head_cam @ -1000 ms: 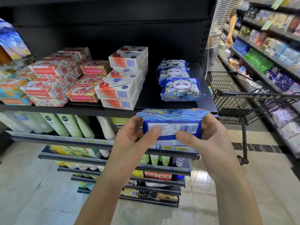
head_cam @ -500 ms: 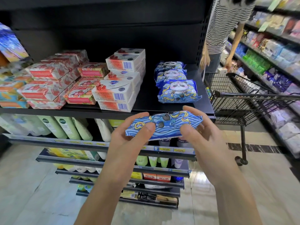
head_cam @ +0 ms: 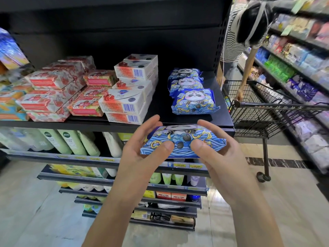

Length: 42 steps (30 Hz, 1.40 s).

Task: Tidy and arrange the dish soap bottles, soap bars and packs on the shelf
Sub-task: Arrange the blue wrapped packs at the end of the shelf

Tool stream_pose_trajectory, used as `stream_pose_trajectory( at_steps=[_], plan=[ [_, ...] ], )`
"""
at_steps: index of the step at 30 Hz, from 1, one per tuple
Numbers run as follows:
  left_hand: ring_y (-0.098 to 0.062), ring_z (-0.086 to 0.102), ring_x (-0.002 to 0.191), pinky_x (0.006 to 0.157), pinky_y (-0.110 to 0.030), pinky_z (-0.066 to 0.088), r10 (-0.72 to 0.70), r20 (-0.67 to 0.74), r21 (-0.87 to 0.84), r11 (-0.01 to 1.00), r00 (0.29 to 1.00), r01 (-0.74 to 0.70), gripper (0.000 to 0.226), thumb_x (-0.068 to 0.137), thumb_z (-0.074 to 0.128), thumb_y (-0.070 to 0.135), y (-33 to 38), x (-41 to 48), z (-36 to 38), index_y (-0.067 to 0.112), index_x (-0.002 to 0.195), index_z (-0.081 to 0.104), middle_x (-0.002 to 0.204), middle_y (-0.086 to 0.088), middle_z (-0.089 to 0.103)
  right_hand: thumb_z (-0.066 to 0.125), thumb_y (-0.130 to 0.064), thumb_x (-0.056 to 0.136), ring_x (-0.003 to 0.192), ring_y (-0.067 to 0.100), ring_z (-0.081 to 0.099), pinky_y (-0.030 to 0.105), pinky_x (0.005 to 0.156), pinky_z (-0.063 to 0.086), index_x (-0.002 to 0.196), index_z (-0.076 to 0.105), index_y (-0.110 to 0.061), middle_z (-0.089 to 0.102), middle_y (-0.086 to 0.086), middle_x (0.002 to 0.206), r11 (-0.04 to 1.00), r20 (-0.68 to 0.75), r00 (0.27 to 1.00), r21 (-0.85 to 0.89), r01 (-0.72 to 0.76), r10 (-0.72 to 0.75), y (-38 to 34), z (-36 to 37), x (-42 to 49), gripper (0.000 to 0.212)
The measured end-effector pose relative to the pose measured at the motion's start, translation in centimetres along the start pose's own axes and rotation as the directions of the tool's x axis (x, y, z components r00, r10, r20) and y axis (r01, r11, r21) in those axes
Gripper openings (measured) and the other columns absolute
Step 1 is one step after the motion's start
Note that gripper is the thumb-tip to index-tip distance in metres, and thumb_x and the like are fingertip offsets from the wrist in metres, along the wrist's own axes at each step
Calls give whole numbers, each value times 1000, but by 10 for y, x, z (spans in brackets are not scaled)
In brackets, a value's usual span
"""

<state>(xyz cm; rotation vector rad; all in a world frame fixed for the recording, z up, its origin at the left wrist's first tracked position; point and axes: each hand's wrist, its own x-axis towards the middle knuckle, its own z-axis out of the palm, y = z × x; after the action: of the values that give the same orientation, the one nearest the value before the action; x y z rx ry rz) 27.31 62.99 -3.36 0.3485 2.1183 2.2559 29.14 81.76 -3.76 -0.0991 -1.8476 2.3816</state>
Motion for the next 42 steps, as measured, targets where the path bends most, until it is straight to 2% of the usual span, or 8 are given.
stream_pose_trajectory(
  at_steps=[6, 14, 19, 23, 30, 33, 37, 42],
  plan=[
    [-16, 61, 129, 94, -30, 56, -110, -43, -167, 981, 993, 101, 101, 59, 93, 52, -1, 3, 0, 40, 148, 48, 139, 13, 64, 90, -15, 61, 108, 27, 72, 37, 85, 60, 133, 63, -27, 72, 5, 123, 991, 25, 991, 33, 128, -129, 0, -4, 2, 77],
    [-20, 74, 105, 101, -50, 55, -191, -86, -217, 962, 978, 168, 60, 81, 78, 28, 8, 4, -2, 16, 136, 59, 117, -2, 77, 84, 14, 71, 118, 22, 68, 31, 81, 61, 142, 50, -24, 59, 6, 143, 959, 207, 947, -89, 268, -246, 0, 2, 5, 88],
    [-19, 74, 107, 95, -45, 55, -165, -138, -161, 977, 977, 142, 71, 76, 86, 23, 9, 3, -12, 26, 139, 54, 117, 4, 77, 92, -15, 72, 153, 0, 20, 11, 104, 42, 147, 45, -32, 14, -13, 167, 704, 324, 875, -520, 483, -361, -3, 4, 14, 90],
    [-12, 74, 103, 73, -22, 58, -97, -155, -162, 984, 983, 72, 70, 72, 81, 21, 12, 4, -21, 26, 137, 55, 115, 5, 77, 84, -49, 70, 150, 0, 22, 37, 121, 28, 150, 45, -28, 33, -19, 156, 400, 459, 780, -678, 617, -426, -12, 14, 27, 92],
    [4, 65, 115, 87, -11, 51, 117, -126, 132, 986, 985, -100, 49, 86, 70, 45, 32, 8, -50, 34, 132, 60, 121, 23, 71, 91, -43, 70, 130, 0, 45, 12, 107, 35, 141, 54, -31, 51, -24, 131, 469, 470, 767, -609, 640, -436, -26, 32, 53, 81],
    [5, 61, 115, 94, -11, 46, 311, -184, 470, 861, 933, -194, 20, 100, 61, 45, 22, 16, -71, 40, 119, 66, 117, 28, 68, 91, -41, 70, 128, -3, 45, 14, 105, 39, 140, 54, -34, 52, -24, 130, 510, 415, 795, -613, 603, -442, -38, 40, 66, 79],
    [-7, 54, 119, 105, -27, 41, 515, -35, 875, 429, 856, -223, 38, 93, 60, 47, -14, 38, -97, 22, 121, 70, 120, 14, 63, 92, -40, 71, 122, 8, 54, 33, 103, 49, 137, 55, -32, 56, -21, 126, 531, 365, 815, -625, 572, -449, -56, 58, 88, 76],
    [-21, 54, 119, 104, -37, 47, 493, 150, 933, 216, 857, -288, 47, 97, 59, 43, -54, 60, -99, 12, 131, 66, 124, -3, 61, 92, -38, 71, 115, 12, 56, 26, 98, 49, 136, 60, -22, 59, -6, 123, 505, 383, 831, -664, 552, -404, -73, 91, 126, 74]
  ],
)
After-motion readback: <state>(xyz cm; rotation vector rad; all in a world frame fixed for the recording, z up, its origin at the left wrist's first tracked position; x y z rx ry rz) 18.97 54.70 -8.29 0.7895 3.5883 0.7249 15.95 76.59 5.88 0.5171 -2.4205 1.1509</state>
